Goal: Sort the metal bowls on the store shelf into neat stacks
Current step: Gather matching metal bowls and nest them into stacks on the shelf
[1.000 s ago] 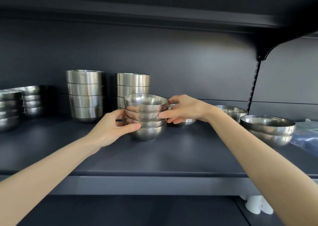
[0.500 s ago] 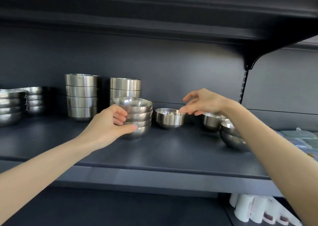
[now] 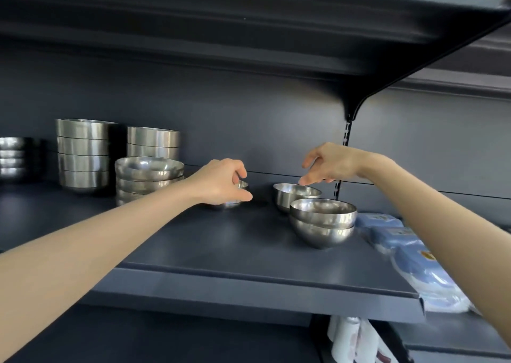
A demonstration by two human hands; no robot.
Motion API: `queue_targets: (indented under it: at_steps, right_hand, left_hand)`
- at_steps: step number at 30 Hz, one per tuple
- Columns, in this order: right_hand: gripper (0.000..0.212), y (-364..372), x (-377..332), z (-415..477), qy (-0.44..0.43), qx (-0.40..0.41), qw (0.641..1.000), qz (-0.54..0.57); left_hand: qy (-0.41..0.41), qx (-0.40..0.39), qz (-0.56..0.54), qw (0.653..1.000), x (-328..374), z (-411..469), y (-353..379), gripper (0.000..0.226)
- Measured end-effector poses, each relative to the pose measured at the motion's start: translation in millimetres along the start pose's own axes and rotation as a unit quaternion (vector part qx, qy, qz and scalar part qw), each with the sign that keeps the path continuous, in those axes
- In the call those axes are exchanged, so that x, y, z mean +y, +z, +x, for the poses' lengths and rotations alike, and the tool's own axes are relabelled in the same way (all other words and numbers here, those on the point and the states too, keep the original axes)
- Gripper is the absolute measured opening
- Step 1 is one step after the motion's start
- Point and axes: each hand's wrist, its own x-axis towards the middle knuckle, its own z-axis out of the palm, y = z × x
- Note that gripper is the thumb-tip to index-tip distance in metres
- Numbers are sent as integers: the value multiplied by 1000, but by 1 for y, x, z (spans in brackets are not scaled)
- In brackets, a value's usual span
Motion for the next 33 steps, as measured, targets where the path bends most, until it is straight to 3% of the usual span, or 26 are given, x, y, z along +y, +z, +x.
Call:
queue_targets:
  at_steps: [14,23,33]
  right_hand:
    - [56,15,66,69,51,-26,997,-58]
    - [59,29,101,111,110,-55,992,-13]
    - [30,43,118,128,136,-80,984,87]
  left_hand:
    - [-37,-44,11,998,-27,90,42,48]
    - [-10,-120,24,992,-25,152,73,72]
    - [-7,-189,-42,981,-20,177,88,89]
